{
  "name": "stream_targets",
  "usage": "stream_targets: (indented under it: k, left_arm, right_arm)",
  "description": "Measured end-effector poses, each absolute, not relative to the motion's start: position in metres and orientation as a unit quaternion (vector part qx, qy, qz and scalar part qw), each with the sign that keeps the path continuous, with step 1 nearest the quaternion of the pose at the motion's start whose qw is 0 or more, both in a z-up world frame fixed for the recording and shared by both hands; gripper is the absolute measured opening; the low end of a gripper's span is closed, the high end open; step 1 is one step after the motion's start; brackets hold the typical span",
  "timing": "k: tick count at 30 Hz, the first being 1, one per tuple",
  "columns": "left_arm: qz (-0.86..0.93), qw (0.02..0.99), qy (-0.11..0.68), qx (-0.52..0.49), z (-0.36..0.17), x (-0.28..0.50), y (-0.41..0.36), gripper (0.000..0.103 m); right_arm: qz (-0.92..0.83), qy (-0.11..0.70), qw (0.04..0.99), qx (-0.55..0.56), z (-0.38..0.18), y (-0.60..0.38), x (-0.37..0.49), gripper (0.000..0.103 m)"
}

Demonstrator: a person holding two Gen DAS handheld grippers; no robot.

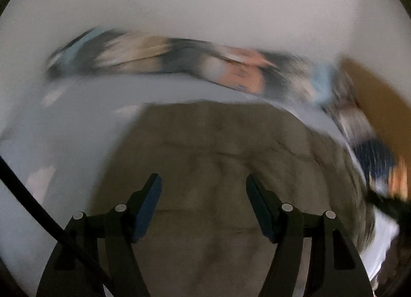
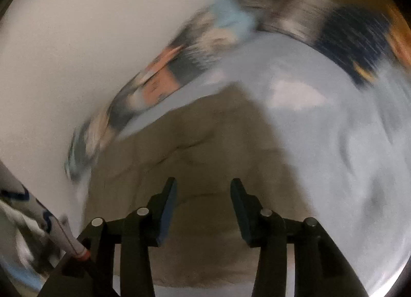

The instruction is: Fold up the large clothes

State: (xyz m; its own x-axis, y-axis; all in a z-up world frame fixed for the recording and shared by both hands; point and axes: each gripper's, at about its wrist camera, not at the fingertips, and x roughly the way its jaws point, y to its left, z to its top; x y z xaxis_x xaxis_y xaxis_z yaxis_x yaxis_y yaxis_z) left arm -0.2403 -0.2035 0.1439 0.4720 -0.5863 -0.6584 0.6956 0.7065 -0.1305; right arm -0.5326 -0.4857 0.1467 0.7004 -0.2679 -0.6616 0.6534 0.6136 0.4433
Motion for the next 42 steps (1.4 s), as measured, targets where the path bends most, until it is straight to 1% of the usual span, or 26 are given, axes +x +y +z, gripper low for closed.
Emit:
stream_targets:
  k: [2, 5, 9, 10, 13, 16, 18, 20, 22, 25, 29, 33, 37, 39, 42]
  left_arm:
    - [-0.392, 0.847, 0.339, 0.121, 0.137, -0.26, -0.227, 0.067]
    - [-0.389, 0.837, 0.351, 0.159, 0.119, -0.268, -0.255, 0.067]
    - [-0.364, 0.826, 0.397, 0.166, 0.099, -0.251, -0.265, 0.078]
    - [-0.36, 0.823, 0.405, 0.171, 0.095, -0.248, -0.268, 0.079]
    - [-0.354, 0.822, 0.407, 0.183, 0.089, -0.252, -0.274, 0.08]
    - [-0.359, 0.832, 0.391, 0.158, 0.101, -0.254, -0.27, 0.08]
    - [-0.356, 0.852, 0.357, 0.142, 0.119, -0.246, -0.27, 0.08]
    - [-0.347, 0.87, 0.325, 0.128, 0.137, -0.237, -0.266, 0.08]
    - [-0.327, 0.878, 0.325, 0.127, 0.14, -0.222, -0.265, 0.08]
    - [-0.297, 0.87, 0.373, 0.126, 0.122, -0.192, -0.264, 0.08]
    - [-0.278, 0.848, 0.436, 0.114, 0.091, -0.165, -0.266, 0.08]
    - [-0.282, 0.86, 0.411, 0.104, 0.106, -0.177, -0.262, 0.08]
    - [-0.298, 0.876, 0.369, 0.084, 0.133, -0.191, -0.25, 0.08]
    - [-0.295, 0.887, 0.346, 0.08, 0.149, -0.203, -0.236, 0.08]
    - [-0.299, 0.891, 0.335, 0.071, 0.167, -0.222, -0.212, 0.08]
  right_arm:
    - [-0.242, 0.305, 0.864, 0.319, 0.137, -0.47, -0.493, 0.032]
    - [-0.244, 0.336, 0.866, 0.279, 0.121, -0.459, -0.458, 0.031]
    - [-0.267, 0.37, 0.851, 0.259, 0.099, -0.46, -0.431, 0.031]
    - [-0.27, 0.375, 0.847, 0.263, 0.094, -0.463, -0.426, 0.031]
    - [-0.275, 0.393, 0.836, 0.268, 0.079, -0.47, -0.412, 0.031]
    - [-0.281, 0.407, 0.832, 0.25, 0.081, -0.466, -0.405, 0.031]
    - [-0.279, 0.399, 0.834, 0.258, 0.085, -0.466, -0.41, 0.031]
    - [-0.279, 0.359, 0.851, 0.262, 0.103, -0.468, -0.418, 0.031]
    - [-0.32, 0.325, 0.86, 0.23, 0.123, -0.475, -0.421, 0.031]
    - [-0.362, 0.324, 0.845, 0.226, 0.122, -0.501, -0.423, 0.031]
    - [-0.393, 0.35, 0.803, 0.279, 0.092, -0.543, -0.43, 0.031]
    - [-0.39, 0.372, 0.799, 0.265, 0.087, -0.543, -0.42, 0.031]
    - [-0.37, 0.337, 0.824, 0.266, 0.111, -0.527, -0.424, 0.031]
    - [-0.364, 0.324, 0.838, 0.244, 0.126, -0.511, -0.427, 0.031]
    - [-0.353, 0.316, 0.85, 0.23, 0.14, -0.49, -0.437, 0.031]
